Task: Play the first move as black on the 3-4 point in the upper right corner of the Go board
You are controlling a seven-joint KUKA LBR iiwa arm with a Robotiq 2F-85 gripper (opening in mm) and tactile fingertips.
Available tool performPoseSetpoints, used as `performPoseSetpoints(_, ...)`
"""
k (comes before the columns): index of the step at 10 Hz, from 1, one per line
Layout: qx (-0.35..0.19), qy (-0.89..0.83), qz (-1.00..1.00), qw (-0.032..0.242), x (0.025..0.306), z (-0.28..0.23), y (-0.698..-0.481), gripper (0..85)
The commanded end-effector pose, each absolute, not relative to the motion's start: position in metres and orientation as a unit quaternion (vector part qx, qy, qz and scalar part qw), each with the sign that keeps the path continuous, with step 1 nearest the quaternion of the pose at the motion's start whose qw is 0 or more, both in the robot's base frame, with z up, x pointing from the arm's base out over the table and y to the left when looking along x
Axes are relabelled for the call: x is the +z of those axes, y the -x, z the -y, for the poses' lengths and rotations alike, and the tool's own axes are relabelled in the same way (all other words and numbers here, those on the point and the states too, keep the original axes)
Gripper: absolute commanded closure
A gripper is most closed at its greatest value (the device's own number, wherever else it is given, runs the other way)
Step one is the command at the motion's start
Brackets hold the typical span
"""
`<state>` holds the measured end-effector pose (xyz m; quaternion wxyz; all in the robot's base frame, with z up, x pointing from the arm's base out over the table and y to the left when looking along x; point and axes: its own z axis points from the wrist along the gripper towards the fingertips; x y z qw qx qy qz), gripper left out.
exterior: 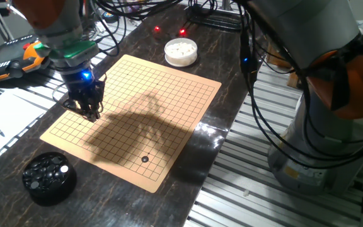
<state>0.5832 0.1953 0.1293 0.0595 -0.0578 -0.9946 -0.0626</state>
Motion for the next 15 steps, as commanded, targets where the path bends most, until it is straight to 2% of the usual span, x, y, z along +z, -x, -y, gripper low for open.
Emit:
performPoseSetpoints(1,-0.068,0.061,0.994,0.056,0.13,-0.195,-0.583,83.0)
performPoseSetpoints(4,-0.07,0.067,0.994,0.052,0.13,-0.195,-0.583,83.0)
performPoseSetpoints(7,-0.044,0.063,0.995,0.058,0.138,-0.183,-0.584,81.3)
performPoseSetpoints(13,-0.027,-0.01,0.997,0.07,0.152,-0.05,-0.589,83.0)
performPoseSetpoints(15,-0.027,-0.017,0.997,0.074,0.154,-0.004,-0.582,83.3)
